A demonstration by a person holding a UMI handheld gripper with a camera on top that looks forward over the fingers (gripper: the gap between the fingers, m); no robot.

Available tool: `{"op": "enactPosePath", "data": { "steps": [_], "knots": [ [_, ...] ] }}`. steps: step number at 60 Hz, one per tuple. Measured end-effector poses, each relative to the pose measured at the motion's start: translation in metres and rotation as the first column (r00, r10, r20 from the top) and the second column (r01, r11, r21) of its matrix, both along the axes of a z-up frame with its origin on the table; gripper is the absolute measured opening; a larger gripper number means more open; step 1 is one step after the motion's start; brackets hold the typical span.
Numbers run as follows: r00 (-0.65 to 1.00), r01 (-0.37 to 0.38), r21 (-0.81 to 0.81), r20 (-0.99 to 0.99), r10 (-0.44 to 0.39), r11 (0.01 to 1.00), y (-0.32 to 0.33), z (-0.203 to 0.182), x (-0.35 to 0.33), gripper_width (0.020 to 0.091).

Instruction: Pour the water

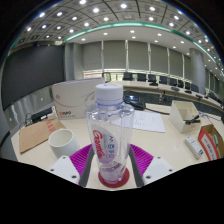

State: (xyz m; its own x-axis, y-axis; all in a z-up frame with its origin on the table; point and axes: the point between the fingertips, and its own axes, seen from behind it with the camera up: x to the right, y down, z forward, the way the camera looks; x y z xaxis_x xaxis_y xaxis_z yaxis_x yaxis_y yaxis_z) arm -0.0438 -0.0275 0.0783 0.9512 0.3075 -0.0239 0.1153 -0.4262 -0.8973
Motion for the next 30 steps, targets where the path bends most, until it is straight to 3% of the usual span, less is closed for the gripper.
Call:
{"op": "enactPosePath", "data": {
  "steps": [3, 6, 9, 30],
  "knots": [
    [1.000, 0.003, -0.037, -0.001, -0.003, 0.999, -0.005, -0.002, 0.000, 0.0876],
    [1.000, 0.021, -0.075, 0.000, -0.021, 0.997, -0.012, -0.003, 0.004, 0.0825],
    [0.999, 0.049, -0.093, 0.009, -0.049, 0.994, -0.019, 0.000, 0.009, 0.0865],
    [0.957, 0.278, -0.165, 0.136, -0.258, 0.946, -0.142, 0.080, 0.020, 0.0860]
  ]
}}
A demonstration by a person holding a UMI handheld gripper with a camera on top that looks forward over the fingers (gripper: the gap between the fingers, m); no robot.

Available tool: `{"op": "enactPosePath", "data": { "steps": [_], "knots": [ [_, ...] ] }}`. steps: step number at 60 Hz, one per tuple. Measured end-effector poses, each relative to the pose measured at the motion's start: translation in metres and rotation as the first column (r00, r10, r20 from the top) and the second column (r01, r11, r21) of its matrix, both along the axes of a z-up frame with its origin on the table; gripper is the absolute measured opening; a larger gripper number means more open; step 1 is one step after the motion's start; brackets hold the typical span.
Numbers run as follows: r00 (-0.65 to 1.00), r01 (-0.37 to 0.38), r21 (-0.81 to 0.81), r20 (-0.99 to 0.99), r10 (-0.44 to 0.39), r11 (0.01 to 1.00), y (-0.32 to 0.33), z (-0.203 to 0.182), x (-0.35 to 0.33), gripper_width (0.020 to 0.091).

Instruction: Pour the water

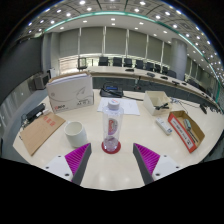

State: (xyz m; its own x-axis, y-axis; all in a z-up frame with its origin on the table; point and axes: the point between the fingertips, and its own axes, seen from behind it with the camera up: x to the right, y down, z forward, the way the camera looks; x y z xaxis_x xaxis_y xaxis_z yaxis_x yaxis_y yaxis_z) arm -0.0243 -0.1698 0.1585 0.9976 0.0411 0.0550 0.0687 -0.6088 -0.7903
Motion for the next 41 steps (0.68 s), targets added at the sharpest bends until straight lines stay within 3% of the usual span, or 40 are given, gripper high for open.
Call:
{"op": "enactPosePath", "data": {
  "steps": [7, 18, 41],
  "knots": [
    [0.998, 0.041, -0.022, 0.038, -0.040, 0.999, -0.057, 0.028, -0.018, 0.0859],
    [0.999, 0.042, -0.018, 0.035, -0.042, 0.999, -0.124, 0.056, -0.054, 0.0861],
    [0.999, 0.030, 0.010, 0.044, -0.030, 1.000, -0.174, 0.077, -0.072, 0.0860]
  ]
}}
